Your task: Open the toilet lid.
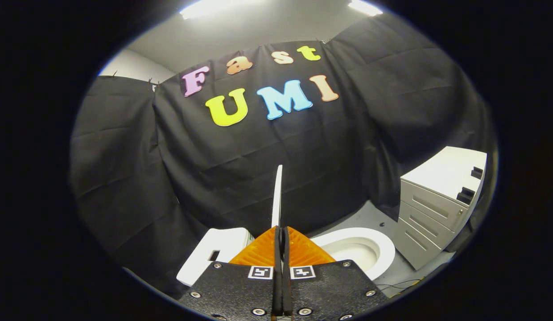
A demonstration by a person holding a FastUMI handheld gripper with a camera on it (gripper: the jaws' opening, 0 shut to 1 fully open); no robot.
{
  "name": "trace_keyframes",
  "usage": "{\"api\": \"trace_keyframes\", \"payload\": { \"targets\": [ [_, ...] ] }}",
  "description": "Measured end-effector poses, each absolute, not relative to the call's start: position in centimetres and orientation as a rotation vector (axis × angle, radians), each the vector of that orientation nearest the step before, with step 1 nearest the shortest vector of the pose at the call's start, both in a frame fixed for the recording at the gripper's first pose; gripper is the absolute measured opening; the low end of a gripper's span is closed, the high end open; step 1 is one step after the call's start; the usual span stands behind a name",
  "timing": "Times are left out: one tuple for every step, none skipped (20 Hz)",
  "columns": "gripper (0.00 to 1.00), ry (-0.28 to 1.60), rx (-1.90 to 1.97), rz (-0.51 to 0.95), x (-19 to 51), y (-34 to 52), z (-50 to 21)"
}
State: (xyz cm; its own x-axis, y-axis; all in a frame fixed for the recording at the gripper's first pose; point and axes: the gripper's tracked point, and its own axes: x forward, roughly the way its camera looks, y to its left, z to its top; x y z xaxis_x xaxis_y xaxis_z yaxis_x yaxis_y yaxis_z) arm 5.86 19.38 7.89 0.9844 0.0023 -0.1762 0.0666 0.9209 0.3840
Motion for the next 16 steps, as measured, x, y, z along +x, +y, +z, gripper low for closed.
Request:
{"api": "trace_keyframes", "payload": {
  "targets": [
    [0.00,0.174,0.388,-0.026,5.8,20.0,8.0],
    [0.00,0.169,0.378,-0.016,5.8,20.6,8.3],
    [0.00,0.164,0.368,-0.006,6.0,21.2,8.6],
    [0.00,0.159,0.359,0.001,6.0,21.7,8.9],
    [0.00,0.154,0.346,0.011,6.0,22.2,9.1],
    [0.00,0.150,0.338,0.020,6.1,22.8,9.5],
    [0.00,0.147,0.331,0.027,6.2,23.2,9.4],
    [0.00,0.143,0.324,0.033,6.0,23.8,9.5],
    [0.00,0.140,0.313,0.038,6.0,24.2,9.7],
    [0.00,0.137,0.302,0.044,6.1,24.9,9.9],
    [0.00,0.135,0.287,0.054,6.2,25.6,10.1],
    [0.00,0.133,0.276,0.065,6.2,26.2,10.2],
    [0.00,0.131,0.263,0.073,6.2,26.9,10.3],
    [0.00,0.129,0.251,0.080,6.3,27.5,10.5],
    [0.00,0.129,0.238,0.084,6.3,28.0,10.6],
    [0.00,0.129,0.224,0.091,6.4,28.5,10.7]
  ]
}}
